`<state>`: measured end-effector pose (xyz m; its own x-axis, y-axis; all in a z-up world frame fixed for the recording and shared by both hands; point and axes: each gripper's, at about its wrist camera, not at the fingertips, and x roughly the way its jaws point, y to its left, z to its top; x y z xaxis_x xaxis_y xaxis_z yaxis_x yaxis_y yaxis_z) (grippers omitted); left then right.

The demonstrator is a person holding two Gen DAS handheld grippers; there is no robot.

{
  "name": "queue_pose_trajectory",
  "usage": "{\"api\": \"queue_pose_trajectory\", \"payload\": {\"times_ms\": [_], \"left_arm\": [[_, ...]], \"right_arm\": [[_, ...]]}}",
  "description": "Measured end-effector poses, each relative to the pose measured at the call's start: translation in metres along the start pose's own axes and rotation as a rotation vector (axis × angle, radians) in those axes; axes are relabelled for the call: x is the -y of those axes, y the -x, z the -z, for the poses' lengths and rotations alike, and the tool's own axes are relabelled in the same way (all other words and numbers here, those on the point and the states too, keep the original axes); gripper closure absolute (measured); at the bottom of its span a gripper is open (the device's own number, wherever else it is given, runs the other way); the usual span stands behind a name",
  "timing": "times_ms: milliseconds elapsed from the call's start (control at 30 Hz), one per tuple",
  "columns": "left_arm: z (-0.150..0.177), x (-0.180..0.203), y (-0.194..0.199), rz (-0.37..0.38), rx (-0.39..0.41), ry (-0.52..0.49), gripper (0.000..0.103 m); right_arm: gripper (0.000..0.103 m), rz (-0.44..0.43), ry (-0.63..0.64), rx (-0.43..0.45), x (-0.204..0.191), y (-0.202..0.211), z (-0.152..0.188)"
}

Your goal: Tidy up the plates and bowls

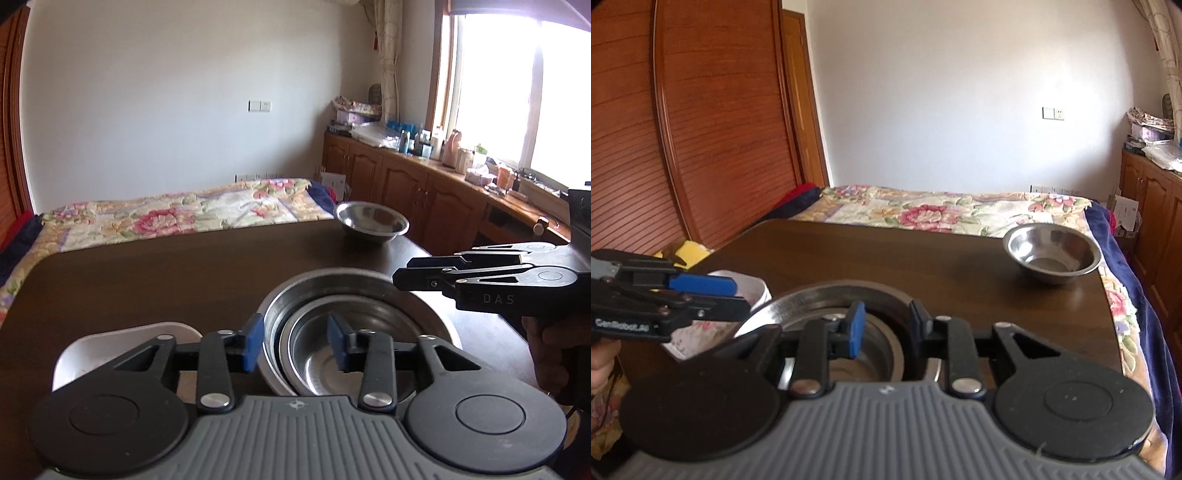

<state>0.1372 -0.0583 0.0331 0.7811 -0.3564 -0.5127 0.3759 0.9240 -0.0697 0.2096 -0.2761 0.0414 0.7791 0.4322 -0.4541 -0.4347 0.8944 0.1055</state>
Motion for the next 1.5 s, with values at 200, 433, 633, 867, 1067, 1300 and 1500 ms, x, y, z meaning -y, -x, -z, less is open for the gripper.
{"api": "queue_pose_trajectory", "payload": {"times_ms": [200, 433, 633, 867, 1067, 1300, 1500], "left_arm": [[-0.013, 0.007, 0.004, -0.011, 0.056, -0.013, 0.02], [-0.042, 0.017, -0.008, -0.003, 0.092, -0.024, 0.015], [-0.058, 0.028, -0.025, -0.017, 0.111, -0.036, 0.009], [-0.066, 0.038, -0.049, -0.034, 0.101, -0.036, 0.005], [-0.073, 0.041, -0.073, -0.047, 0.084, -0.032, 0.005], [-0.084, 0.036, -0.1, -0.054, 0.052, -0.005, 0.005], [-0.094, 0.034, -0.125, -0.057, 0.017, 0.007, 0.005]], "right_arm": [[0.075, 0.056, 0.024, 0.03, 0.012, 0.007, -0.007], [0.071, 0.128, 0.037, 0.072, 0.039, 0.011, -0.021], [0.063, 0.17, 0.042, 0.084, 0.063, 0.006, -0.029], [0.051, 0.199, 0.021, 0.083, 0.091, -0.011, -0.032], [0.051, 0.254, 0.0, 0.054, 0.122, -0.037, -0.033], [0.051, 0.283, -0.045, 0.016, 0.146, -0.06, -0.031], [0.051, 0.288, -0.106, -0.02, 0.167, -0.076, -0.026]]}}
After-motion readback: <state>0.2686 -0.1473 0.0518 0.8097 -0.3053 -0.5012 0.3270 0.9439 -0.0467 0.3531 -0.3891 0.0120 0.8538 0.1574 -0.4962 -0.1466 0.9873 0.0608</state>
